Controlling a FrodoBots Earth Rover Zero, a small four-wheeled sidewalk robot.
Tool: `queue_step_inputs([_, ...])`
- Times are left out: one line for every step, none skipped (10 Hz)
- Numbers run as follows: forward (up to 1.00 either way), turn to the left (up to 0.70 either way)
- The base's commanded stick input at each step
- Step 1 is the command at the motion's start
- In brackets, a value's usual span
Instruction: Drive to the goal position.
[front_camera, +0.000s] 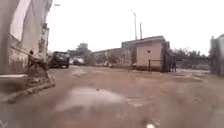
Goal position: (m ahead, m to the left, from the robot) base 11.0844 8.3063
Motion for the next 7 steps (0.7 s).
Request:
queue_step_inputs([1.00, 0.12])
queue_step_inputs([1.00, 0.07])
queue_step_inputs([1.00, -0.17])
queue_step_inputs([1.00, -0.28])
queue_step_inputs([1.00, -0.28])
queue_step_inputs([1.00, -0.28])
queue_step_inputs([1.00, -0.28])
